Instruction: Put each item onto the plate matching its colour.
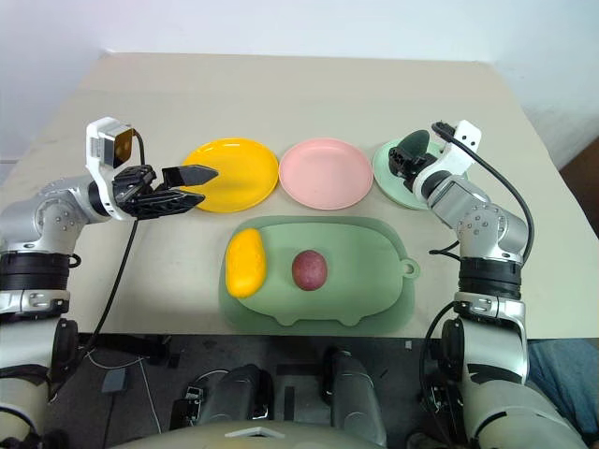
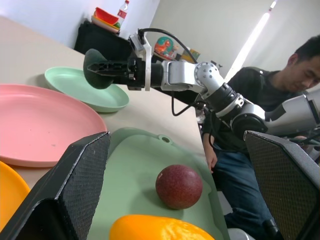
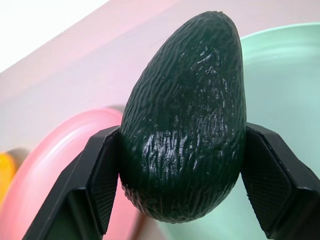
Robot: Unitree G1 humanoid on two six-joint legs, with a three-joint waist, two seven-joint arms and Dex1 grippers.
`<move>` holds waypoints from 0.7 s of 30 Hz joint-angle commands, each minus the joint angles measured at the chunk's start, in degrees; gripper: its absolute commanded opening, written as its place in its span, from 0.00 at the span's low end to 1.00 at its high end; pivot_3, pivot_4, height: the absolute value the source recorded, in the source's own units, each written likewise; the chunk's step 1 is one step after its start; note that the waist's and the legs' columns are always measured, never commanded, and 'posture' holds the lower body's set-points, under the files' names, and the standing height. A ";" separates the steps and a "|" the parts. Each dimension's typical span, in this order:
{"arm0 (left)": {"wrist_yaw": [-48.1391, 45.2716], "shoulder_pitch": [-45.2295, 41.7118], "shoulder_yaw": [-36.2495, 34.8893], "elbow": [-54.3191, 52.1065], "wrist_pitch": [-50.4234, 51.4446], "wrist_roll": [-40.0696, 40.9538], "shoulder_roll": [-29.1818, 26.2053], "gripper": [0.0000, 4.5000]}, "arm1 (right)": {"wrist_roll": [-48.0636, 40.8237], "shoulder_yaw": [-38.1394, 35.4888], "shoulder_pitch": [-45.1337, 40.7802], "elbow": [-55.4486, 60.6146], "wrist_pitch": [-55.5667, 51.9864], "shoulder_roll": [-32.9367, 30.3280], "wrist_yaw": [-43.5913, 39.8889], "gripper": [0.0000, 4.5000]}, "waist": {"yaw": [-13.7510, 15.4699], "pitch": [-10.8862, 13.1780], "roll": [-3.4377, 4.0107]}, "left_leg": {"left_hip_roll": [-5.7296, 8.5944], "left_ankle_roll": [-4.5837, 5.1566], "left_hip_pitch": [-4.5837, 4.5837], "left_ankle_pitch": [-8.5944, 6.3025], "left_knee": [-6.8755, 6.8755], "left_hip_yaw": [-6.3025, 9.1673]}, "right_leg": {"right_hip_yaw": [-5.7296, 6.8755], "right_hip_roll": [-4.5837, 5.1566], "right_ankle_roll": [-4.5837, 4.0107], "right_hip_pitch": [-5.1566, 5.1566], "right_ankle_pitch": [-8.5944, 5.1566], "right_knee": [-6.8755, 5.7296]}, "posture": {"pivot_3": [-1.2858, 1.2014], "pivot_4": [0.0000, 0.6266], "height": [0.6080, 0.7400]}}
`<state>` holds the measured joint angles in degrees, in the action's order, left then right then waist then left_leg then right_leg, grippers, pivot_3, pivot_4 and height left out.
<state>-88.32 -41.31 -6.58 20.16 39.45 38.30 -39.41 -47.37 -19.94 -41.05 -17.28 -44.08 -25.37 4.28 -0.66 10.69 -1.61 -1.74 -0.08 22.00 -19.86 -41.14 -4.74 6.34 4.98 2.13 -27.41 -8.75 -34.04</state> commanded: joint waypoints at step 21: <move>-0.25 -1.86 -1.23 -0.81 0.56 1.49 -0.83 1.00 | -10.42 -11.87 -3.63 3.01 -15.72 1.00 -0.19 0.99 | -0.05 0.03 0.06 | -0.03 -0.01 -0.14 0.00 0.04 0.03 | -0.07 0.00 0.00 0.06 0.00 -0.05 | 0.52 0.24 1.00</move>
<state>-88.34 -41.46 -6.57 20.17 39.85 38.90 -39.43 -56.55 -30.69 -43.20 -17.76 -58.42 -22.65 3.85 -0.72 10.72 -1.55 -1.76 -0.08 21.85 -19.86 -41.09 -4.71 6.27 4.98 2.12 -27.35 -8.75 -34.09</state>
